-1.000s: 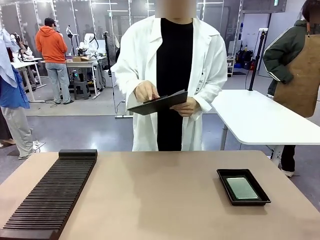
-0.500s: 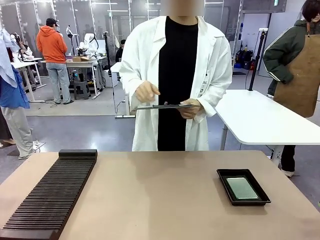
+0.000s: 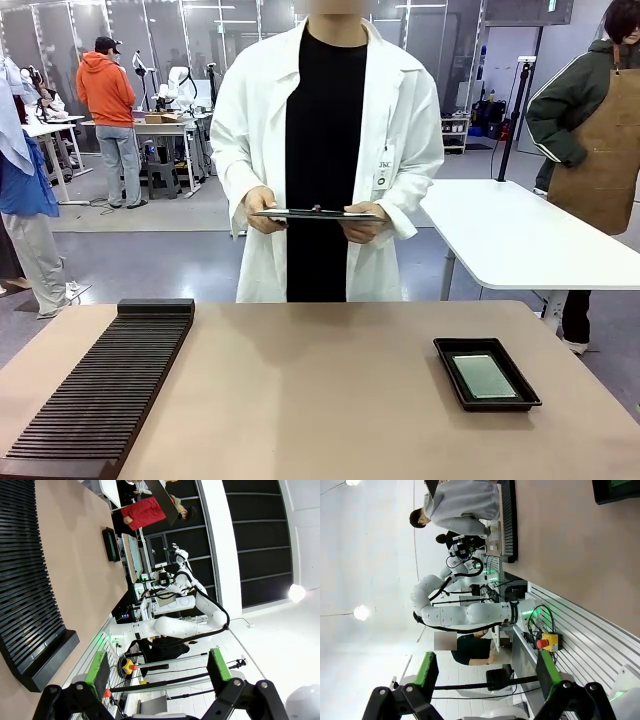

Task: Inspect the PCB.
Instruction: Place the Blank PCB in the ESD tray.

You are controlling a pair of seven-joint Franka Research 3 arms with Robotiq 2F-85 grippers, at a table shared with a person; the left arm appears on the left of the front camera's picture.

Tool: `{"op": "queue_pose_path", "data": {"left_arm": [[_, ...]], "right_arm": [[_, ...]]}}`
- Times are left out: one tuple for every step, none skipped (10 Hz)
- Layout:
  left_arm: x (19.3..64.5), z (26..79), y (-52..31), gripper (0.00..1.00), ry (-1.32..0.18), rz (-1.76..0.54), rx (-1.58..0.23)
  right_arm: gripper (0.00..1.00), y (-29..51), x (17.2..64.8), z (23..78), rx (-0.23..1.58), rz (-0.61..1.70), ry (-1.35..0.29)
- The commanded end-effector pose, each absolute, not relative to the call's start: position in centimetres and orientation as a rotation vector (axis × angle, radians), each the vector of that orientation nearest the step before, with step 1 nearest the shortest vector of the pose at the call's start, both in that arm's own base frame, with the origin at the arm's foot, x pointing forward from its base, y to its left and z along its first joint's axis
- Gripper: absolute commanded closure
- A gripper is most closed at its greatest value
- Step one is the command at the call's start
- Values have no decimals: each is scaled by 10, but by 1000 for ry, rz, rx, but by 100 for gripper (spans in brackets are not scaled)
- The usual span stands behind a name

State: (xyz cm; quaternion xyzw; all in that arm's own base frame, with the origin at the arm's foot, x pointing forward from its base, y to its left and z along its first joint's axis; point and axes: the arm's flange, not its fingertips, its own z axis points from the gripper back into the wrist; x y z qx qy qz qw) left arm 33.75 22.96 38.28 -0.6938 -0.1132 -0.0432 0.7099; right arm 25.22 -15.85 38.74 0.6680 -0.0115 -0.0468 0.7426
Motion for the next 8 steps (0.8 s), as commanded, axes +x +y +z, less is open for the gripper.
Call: {"op": "queue_pose_path", "data": {"left_arm": [[341,385,232,0,-243,-92,-1526],[341,385,232,0,-243,-92,-1526],[341,385,232,0,-243,-92,-1526],[341,385,232,0,-243,-92,-1526],[341,385,232,0,-243,-92,-1526],[341,385,232,0,-243,-92,-1526],[341,385,232,0,-243,-92,-1526],[341,385,232,0,-243,-92,-1526]], "right_arm": [[0,-159,249,391,1462,-95,-18],[0,-159,249,391,1462,-95,-18],[0,-159,249,391,1462,-95,-18],[0,-159,249,391,1462,-95,-18],[0,-159,249,391,1462,-95,-18],[0,-159,249,391,1462,-95,-18],[0,-159,249,391,1462,-95,-18],[0,-159,249,391,1462,-95,-18]]}}
